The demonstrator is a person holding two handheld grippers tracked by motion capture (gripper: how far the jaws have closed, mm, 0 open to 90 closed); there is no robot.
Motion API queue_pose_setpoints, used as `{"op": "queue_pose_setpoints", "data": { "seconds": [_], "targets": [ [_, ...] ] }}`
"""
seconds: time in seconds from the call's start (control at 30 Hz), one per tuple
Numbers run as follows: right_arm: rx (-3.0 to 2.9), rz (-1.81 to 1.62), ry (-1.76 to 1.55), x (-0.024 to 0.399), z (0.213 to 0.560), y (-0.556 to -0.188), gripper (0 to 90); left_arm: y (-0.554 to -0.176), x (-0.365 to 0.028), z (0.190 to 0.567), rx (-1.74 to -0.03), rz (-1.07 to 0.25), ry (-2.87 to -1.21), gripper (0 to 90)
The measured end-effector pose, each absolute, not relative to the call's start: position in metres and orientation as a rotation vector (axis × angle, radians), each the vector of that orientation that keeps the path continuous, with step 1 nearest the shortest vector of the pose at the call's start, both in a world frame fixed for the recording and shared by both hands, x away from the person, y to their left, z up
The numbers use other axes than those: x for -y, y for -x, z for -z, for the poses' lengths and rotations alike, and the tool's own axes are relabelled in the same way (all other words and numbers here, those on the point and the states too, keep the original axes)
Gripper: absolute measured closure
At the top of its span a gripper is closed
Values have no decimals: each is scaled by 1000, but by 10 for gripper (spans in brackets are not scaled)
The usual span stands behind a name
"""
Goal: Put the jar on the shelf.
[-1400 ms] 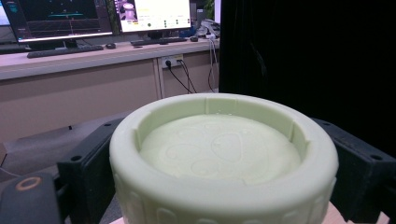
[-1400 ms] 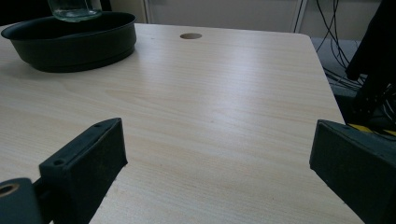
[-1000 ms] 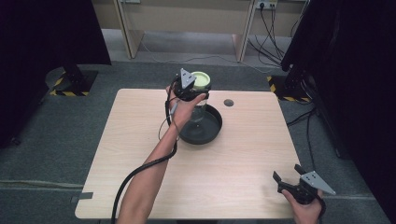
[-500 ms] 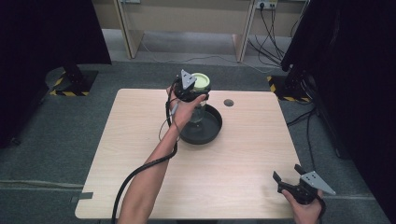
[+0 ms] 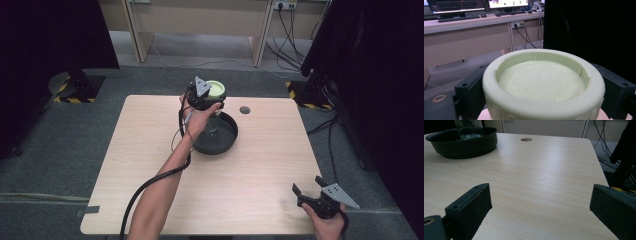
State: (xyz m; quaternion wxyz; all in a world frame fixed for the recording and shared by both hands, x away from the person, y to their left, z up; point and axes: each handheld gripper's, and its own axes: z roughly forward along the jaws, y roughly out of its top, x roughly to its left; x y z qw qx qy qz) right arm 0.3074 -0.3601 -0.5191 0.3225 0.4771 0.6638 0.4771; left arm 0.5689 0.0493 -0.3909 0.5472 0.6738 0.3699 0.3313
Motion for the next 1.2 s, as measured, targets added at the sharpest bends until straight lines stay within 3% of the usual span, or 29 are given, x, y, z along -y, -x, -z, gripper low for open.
{"op": "queue_pose_setpoints", "data": {
  "seconds": [1.2],
  "targets": [
    [-1746,-1255,-1249,360,519,-308,40,-576,-43,398,-898,-777,-1606,108]
  ]
}}
